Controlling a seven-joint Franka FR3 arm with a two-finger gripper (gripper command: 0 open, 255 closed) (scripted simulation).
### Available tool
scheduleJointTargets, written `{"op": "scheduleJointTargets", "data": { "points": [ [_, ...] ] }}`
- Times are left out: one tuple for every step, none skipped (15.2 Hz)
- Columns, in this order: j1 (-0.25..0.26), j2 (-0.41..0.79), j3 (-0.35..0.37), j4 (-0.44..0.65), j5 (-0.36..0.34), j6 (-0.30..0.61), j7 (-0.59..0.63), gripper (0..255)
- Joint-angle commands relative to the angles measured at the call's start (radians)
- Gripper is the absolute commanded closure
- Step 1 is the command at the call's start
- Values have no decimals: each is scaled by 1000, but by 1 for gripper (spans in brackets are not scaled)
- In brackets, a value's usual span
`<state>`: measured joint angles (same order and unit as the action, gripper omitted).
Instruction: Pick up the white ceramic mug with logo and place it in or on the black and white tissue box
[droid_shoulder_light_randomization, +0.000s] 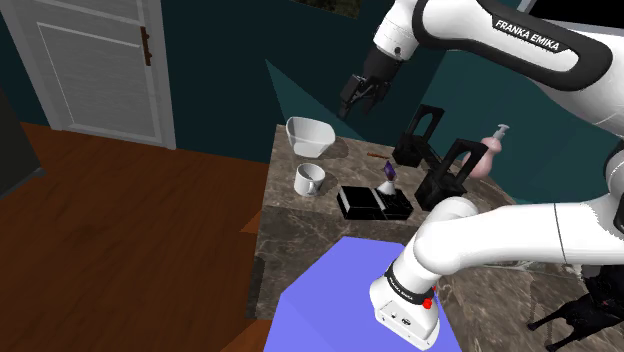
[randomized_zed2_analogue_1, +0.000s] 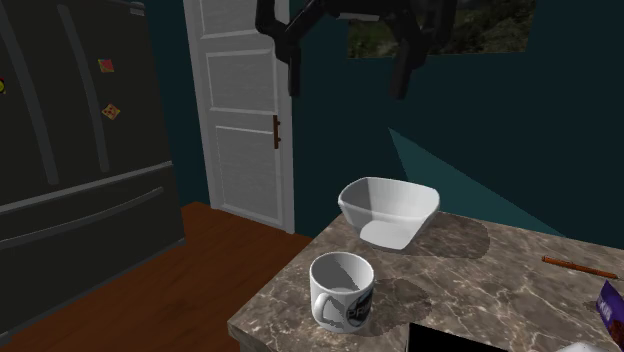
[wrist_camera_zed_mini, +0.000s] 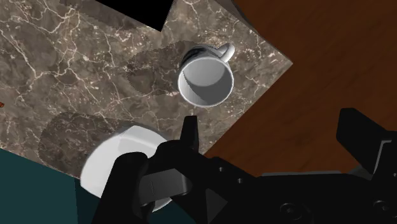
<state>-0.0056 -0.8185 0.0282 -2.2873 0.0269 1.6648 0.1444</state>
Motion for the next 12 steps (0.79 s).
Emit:
{"op": "scheduleJointTargets", "data": {
  "points": [
    [0, 0, 0, 0, 0, 0, 0, 0],
    [-2, 6, -8, -26, -3, 29, -9, 0],
    [-4, 14, -17, -51, -6, 57, -18, 0],
    [-6, 23, -25, -75, -9, 87, -27, 0],
    [-9, 34, -33, -98, -12, 116, -36, 0],
    [-11, 45, -42, -119, -15, 146, -46, 0],
    [-13, 59, -50, -140, -18, 176, -55, 0],
    [-16, 73, -59, -159, -20, 206, -64, 0],
    [-18, 90, -68, -178, -23, 237, -73, 0],
    [-21, 107, -76, -195, -26, 268, -83, 0],
    [-23, 126, -85, -211, -28, 299, -92, 0],
    [-25, 147, -94, -226, -30, 331, -102, 0]
  ]
}}
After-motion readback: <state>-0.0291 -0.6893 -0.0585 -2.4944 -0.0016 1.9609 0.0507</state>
